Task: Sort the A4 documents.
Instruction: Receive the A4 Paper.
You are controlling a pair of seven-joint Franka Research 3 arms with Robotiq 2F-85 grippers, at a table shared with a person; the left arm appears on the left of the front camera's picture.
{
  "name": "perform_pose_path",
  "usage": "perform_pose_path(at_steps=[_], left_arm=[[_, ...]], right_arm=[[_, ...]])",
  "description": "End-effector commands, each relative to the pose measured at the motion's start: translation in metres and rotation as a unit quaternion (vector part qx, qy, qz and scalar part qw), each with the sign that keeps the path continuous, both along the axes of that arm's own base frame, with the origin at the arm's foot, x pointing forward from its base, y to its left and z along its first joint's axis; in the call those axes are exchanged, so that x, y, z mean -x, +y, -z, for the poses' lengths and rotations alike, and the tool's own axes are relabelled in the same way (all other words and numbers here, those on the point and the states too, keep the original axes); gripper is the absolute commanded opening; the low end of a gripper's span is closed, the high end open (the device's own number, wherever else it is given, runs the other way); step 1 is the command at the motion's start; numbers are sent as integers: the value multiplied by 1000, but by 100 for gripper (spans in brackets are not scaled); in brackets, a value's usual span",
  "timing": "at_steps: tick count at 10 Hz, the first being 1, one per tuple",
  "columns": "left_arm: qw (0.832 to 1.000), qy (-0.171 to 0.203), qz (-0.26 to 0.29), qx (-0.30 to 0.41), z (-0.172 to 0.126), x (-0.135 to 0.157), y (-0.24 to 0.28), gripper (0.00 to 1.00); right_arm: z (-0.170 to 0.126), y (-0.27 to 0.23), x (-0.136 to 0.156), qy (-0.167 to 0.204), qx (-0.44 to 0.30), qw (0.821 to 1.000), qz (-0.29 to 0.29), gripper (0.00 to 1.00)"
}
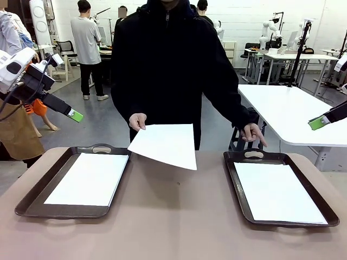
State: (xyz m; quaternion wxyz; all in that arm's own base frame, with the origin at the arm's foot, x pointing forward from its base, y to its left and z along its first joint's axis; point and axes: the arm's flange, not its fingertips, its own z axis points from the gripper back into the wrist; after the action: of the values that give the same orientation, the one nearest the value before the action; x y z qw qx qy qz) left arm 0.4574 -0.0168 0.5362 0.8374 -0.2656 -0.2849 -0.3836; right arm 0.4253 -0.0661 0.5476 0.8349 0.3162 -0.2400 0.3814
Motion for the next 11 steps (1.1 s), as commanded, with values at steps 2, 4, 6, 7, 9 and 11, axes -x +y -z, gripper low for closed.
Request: perform_pose_path(at_steps=[2, 4, 6, 7, 9, 11], left_arm=[[1000, -2, 2, -1, 0, 1, 0, 100], [1000, -2, 2, -1, 0, 1, 0, 100], [1000, -2, 2, -1, 0, 1, 0, 100], [1000, -2, 2, -1, 0, 1, 0, 100], [1000, -2, 2, -1, 0, 1, 0, 100], [1000, -2, 2, -1, 0, 1, 0, 100]], right_arm=[[1, 0, 0, 1, 1, 1000, -1, 93], [1, 0, 0, 1, 1, 1000, -1, 93], [1, 0, 0, 1, 1, 1000, -1, 93], [0, 0, 0, 0, 0, 1000, 0, 93], [26, 9, -32, 77, -64, 995, 30, 93], [63, 36, -44, 157, -106, 981, 40, 93]])
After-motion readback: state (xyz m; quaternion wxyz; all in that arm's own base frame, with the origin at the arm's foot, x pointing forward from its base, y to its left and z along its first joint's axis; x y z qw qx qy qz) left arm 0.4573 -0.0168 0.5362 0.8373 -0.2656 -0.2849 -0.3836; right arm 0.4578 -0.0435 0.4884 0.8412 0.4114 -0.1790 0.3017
